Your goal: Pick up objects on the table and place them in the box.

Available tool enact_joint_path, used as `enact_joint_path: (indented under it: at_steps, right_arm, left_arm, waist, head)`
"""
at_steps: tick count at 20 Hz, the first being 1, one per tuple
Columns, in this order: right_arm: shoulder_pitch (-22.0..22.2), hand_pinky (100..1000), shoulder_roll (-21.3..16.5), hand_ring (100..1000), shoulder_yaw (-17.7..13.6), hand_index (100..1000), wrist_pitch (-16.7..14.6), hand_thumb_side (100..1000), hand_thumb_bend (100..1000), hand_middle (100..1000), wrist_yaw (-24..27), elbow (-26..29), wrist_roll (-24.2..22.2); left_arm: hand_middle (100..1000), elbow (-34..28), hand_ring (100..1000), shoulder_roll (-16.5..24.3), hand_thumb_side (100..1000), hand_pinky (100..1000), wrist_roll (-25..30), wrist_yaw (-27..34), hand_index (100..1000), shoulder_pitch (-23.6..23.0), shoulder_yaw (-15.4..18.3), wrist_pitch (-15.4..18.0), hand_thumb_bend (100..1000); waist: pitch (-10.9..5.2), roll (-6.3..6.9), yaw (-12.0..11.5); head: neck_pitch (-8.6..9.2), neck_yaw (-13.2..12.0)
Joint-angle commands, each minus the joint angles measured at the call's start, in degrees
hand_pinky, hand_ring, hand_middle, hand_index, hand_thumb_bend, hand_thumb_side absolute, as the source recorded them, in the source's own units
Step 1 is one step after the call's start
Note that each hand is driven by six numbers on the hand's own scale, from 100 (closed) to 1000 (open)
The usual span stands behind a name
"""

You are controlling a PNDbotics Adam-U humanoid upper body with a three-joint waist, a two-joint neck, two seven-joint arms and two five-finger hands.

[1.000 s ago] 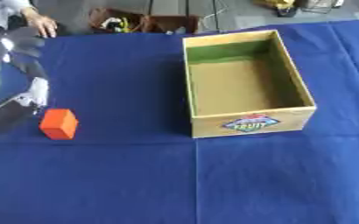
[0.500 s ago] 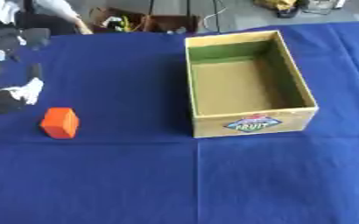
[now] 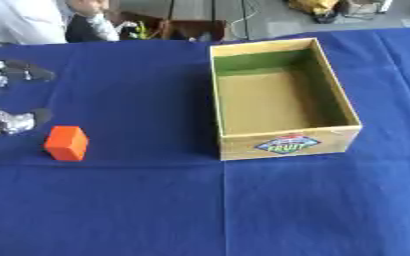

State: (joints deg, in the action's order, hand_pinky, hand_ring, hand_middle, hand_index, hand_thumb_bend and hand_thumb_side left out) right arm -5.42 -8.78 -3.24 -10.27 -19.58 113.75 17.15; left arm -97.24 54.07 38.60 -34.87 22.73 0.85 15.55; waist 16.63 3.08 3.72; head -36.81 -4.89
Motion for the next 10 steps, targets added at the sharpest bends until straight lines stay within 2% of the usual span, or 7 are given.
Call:
enact_joint_path:
  at_steps: [1, 4, 8, 10]
  right_arm:
    - [0.0, 833, -0.9, 947, 0.1, 961, -0.1, 1000, 100, 774, -0.6, 0.8, -0.4]
    - [0.2, 833, -0.8, 947, 0.2, 958, 0.0, 1000, 100, 773, -0.6, 0.8, -0.7]
    - [0.2, 833, -0.8, 947, 0.3, 956, 0.0, 1000, 100, 773, -0.8, 0.8, -1.1]
    - [0.2, 833, -0.8, 948, 0.4, 956, 0.1, 1000, 100, 772, -0.7, 0.8, -1.2]
  left_arm:
    - [918, 0.7, 883, 3.7, 1000, 725, 2.8, -0.4, 1000, 1.7, -1.1, 1.4, 708]
    - [929, 2.3, 886, 4.5, 1000, 727, 5.3, -0.2, 1000, 3.5, -2.6, 2.3, 815]
    - [976, 4.1, 889, 4.9, 1000, 726, 8.7, 0.2, 1000, 5.7, -4.8, 3.4, 838]
    - [988, 4.8, 891, 5.1, 950, 728, 10.5, 0.0, 1000, 6.5, -6.2, 4.0, 833]
  waist:
    - [-0.85, -0.05, 0.1]
    - [-0.86, 0.01, 0.1]
    - [-0.81, 0.08, 0.2]
    - [-0.75, 0.15, 0.4]
  head:
    - [0.49, -0.2]
    - [0.45, -0.4]
    - [0.51, -0.5]
    - [0.55, -0.6]
